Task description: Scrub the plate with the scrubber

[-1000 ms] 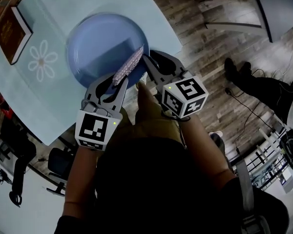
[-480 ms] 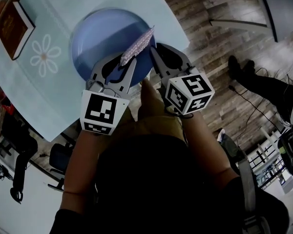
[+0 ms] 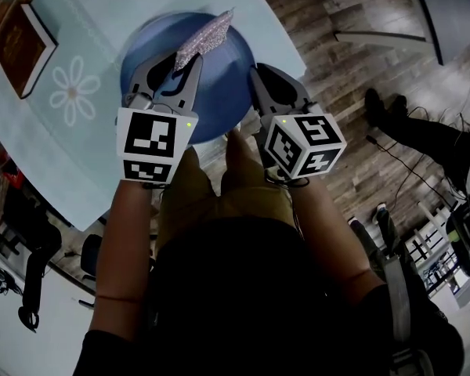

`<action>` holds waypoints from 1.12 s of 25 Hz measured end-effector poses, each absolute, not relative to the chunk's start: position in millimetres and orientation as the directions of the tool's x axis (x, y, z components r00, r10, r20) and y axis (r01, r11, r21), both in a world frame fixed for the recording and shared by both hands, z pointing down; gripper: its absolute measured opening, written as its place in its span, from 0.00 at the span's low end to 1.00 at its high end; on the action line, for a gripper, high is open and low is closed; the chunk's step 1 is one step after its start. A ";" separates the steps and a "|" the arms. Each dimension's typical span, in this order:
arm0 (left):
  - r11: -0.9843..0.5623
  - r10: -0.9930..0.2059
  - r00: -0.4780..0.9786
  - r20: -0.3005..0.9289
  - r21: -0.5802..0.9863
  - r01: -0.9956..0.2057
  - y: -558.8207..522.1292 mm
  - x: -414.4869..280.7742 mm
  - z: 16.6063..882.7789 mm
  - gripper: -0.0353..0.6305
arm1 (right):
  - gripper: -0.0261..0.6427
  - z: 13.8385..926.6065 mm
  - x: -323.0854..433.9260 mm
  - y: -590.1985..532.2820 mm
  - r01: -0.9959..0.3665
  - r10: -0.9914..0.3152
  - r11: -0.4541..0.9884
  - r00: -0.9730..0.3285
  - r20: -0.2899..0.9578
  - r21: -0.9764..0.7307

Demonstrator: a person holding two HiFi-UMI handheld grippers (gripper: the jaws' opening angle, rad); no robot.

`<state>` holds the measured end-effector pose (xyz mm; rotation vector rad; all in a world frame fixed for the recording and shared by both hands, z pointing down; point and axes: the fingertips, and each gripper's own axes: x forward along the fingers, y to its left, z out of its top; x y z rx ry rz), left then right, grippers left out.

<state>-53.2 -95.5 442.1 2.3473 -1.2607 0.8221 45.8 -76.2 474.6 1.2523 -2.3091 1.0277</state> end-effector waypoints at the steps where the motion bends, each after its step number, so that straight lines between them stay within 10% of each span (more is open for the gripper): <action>1: -0.534 -0.642 0.423 0.640 0.023 -0.845 -99.3 -59.2 442.1 0.18 | 0.13 474.6 46.2 -76.5 -0.829 -0.598 0.350 -0.557 0.576 -0.437; 28: -0.419 -0.645 0.126 0.754 -0.210 -0.884 -55.0 -182.8 429.5 0.18 | 0.12 472.5 47.6 -80.3 -0.860 -0.617 0.318 -0.507 0.601 -0.399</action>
